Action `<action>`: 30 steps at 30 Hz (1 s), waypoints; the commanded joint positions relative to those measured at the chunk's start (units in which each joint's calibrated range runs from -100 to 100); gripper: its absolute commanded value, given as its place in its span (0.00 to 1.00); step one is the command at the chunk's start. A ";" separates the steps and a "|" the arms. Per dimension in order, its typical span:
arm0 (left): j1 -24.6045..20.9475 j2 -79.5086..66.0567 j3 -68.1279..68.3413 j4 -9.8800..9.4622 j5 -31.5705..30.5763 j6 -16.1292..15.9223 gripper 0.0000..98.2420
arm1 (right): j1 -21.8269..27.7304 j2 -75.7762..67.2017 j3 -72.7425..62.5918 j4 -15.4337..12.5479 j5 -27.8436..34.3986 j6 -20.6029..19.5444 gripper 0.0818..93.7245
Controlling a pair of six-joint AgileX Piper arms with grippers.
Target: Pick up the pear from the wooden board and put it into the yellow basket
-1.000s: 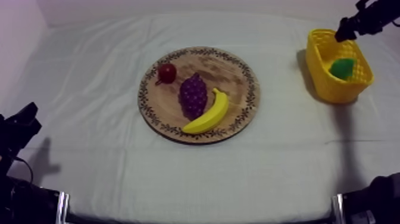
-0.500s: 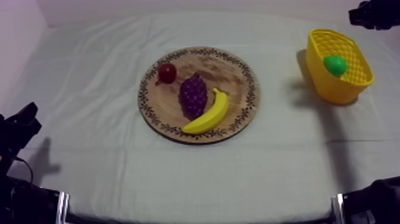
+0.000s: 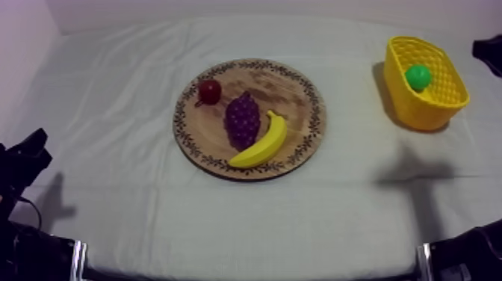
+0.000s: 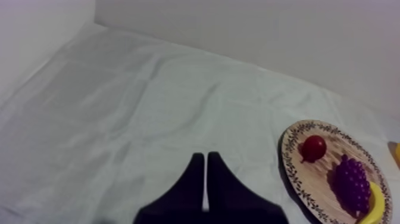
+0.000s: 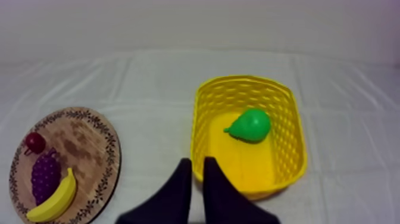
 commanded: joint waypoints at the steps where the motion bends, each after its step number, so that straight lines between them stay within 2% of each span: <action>1: 0.01 0.00 0.05 0.00 -0.03 0.00 0.00 | 0.04 -6.61 5.31 1.01 -1.03 -1.11 0.05; 10: 0.01 0.00 0.05 0.00 -0.03 0.00 0.00 | 0.58 -19.56 21.45 1.71 -5.27 -1.21 0.04; 15: 0.01 0.00 0.05 0.00 -0.03 -0.01 0.00 | 0.29 -26.87 29.24 0.19 -5.57 0.80 0.04; 20: 0.01 0.00 0.05 0.00 -0.03 -0.03 0.00 | 0.90 -34.05 34.24 -2.25 -3.23 3.28 0.04; 24: 0.01 0.00 0.05 0.00 -0.03 0.00 0.00 | 1.01 -37.94 37.24 -2.81 -2.12 3.17 0.04; 30: 0.01 0.00 0.05 0.00 -0.03 0.00 0.00 | 0.10 -39.11 40.43 -3.20 -3.88 2.83 0.03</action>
